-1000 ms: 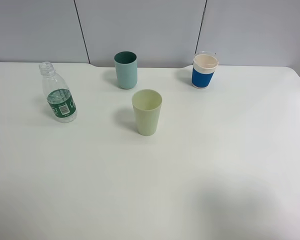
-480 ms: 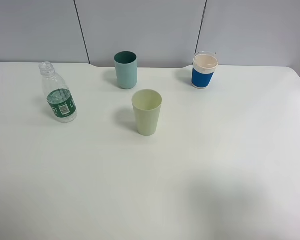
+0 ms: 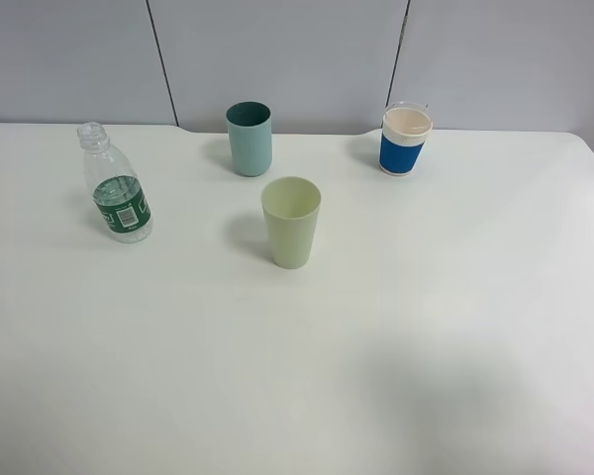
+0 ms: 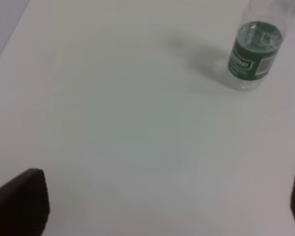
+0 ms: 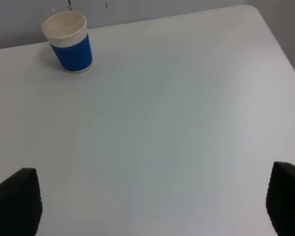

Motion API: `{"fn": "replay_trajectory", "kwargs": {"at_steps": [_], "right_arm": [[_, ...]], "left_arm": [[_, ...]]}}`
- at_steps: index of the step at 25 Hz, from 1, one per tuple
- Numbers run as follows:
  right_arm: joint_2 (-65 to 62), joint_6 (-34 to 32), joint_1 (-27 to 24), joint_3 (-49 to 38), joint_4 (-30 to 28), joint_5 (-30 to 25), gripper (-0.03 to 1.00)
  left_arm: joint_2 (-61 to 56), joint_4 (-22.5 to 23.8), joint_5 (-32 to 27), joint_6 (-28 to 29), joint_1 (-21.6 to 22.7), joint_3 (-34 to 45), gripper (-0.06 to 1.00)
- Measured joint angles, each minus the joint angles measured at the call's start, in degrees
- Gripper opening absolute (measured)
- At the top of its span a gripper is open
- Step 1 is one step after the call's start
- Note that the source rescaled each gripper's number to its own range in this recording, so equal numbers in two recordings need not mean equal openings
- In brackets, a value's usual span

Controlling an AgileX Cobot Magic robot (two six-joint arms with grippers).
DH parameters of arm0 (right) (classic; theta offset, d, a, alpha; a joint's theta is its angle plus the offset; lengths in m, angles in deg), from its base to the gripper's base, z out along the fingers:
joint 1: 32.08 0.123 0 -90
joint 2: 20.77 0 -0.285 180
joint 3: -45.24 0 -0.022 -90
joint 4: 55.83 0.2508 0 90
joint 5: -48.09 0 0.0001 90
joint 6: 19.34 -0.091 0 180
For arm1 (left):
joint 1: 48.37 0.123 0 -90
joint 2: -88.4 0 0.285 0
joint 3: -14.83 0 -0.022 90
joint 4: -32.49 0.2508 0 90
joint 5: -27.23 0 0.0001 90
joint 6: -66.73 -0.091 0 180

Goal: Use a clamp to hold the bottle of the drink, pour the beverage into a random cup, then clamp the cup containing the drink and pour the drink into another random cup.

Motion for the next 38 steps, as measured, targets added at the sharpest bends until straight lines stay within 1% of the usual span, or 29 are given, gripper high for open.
{"fn": "replay_trajectory", "kwargs": {"at_steps": [4, 7, 9, 14, 38], "right_arm": [[0.00, 1.11, 0.00, -1.88, -6.28, -2.04, 0.75], [0.00, 0.65, 0.00, -2.05, -7.71, -2.09, 0.75], [0.00, 0.65, 0.00, -2.05, -7.29, -2.09, 0.75], [0.00, 1.90, 0.00, -2.05, -2.81, -2.09, 0.75], [0.00, 2.41, 0.00, -2.05, -2.51, -2.09, 0.75]], "left_arm": [[0.00, 0.00, 0.00, 0.00, 0.00, 0.00, 1.00], [0.00, 0.00, 0.00, -0.05, 0.00, 0.00, 1.00], [0.00, 0.00, 0.00, -0.05, 0.00, 0.00, 1.00], [0.00, 0.00, 0.00, -0.11, 0.00, 0.00, 1.00], [0.00, 0.00, -0.06, -0.11, 0.00, 0.00, 1.00]]}}
